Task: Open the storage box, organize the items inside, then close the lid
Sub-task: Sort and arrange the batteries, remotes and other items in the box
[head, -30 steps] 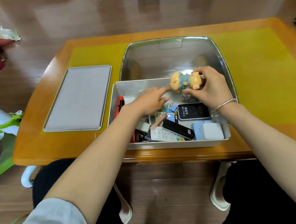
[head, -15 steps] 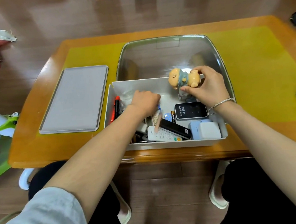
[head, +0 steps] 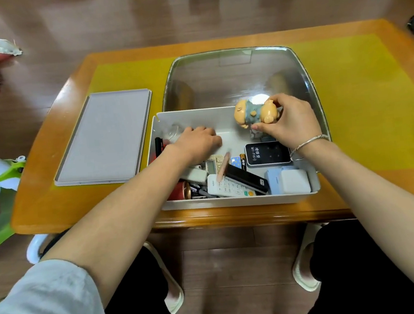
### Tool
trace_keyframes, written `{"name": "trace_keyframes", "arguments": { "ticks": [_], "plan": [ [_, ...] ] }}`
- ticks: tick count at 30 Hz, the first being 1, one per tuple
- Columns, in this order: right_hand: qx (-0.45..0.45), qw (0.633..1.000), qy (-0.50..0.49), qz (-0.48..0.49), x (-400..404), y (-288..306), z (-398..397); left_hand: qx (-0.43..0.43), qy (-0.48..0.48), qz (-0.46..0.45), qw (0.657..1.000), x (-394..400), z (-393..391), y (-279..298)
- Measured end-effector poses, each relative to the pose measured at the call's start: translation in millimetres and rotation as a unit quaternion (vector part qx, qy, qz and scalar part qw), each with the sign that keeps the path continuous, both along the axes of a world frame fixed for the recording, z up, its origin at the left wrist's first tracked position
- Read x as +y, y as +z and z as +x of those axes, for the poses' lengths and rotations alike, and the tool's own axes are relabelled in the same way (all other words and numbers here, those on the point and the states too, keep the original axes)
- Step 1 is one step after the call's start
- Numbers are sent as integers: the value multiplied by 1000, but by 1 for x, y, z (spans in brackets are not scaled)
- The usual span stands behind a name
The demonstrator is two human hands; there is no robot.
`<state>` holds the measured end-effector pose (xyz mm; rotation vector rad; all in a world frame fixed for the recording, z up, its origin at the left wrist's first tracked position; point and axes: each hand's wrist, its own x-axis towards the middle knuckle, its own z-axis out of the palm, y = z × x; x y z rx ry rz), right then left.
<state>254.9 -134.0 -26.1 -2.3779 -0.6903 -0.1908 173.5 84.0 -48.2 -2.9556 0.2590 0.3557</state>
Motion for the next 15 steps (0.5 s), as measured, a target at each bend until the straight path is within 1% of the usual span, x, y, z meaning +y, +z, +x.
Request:
{"name": "trace_keyframes", "arguments": {
  "ticks": [4, 6, 10, 15],
  "plan": [
    [11, 999, 38, -27, 9, 4, -5, 6, 6, 33, 999, 10, -2, -1],
    [10, 997, 53, -60, 16, 6, -7, -8, 18, 50, 999, 12, -5, 0],
    [6, 988, 82, -132, 35, 4, -12, -12, 21, 56, 998, 15, -11, 1],
    [-3, 973, 79, -218, 59, -7, -12, -6, 25, 57, 998, 19, -14, 3]
  ]
}}
